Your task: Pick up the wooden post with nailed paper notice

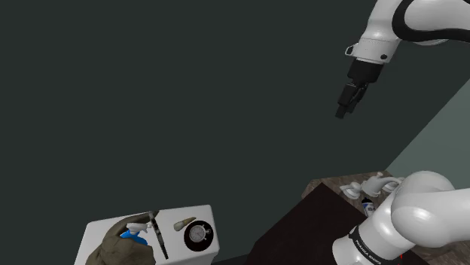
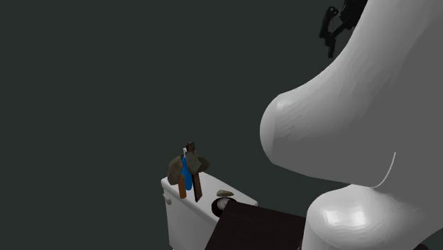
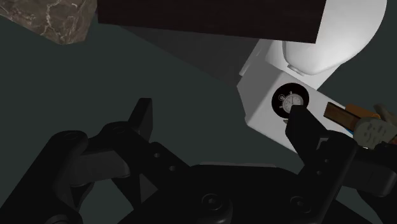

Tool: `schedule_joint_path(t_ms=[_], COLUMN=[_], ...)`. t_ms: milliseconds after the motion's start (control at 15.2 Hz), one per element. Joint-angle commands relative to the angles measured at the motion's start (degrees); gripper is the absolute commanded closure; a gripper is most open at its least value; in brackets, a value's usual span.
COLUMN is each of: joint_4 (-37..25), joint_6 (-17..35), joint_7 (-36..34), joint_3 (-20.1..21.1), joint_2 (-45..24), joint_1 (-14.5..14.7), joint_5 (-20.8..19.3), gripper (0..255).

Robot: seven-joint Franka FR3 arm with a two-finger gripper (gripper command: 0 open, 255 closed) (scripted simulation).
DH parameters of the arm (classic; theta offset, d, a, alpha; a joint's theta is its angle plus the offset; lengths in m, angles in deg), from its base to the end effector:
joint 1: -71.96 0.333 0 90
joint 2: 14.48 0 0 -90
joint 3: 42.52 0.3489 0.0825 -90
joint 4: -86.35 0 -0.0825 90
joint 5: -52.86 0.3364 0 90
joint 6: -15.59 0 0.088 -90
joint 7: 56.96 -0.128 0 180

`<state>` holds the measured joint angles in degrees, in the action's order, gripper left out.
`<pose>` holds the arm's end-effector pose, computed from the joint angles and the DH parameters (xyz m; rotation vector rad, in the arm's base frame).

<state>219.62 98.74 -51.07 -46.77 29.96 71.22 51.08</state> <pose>0.2229 -0.0325 0.5923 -3.1080 -0.0580 0.1531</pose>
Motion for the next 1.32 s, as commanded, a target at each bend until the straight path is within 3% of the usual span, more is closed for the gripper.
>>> schedule_joint_path(t_ms=[0, 594, 1254], joint_4=[0.00, 5.98, 5.59], joint_6=[0.00, 10.27, 23.06], joint_7=[0.00, -11.39, -23.86], joint_3=[0.00, 10.57, 22.38], joint_2=[0.00, -3.89, -16.25], joint_1=[0.00, 3.71, 7.08], joint_5=[0.00, 6.92, 11.61], gripper=[0, 0, 0])
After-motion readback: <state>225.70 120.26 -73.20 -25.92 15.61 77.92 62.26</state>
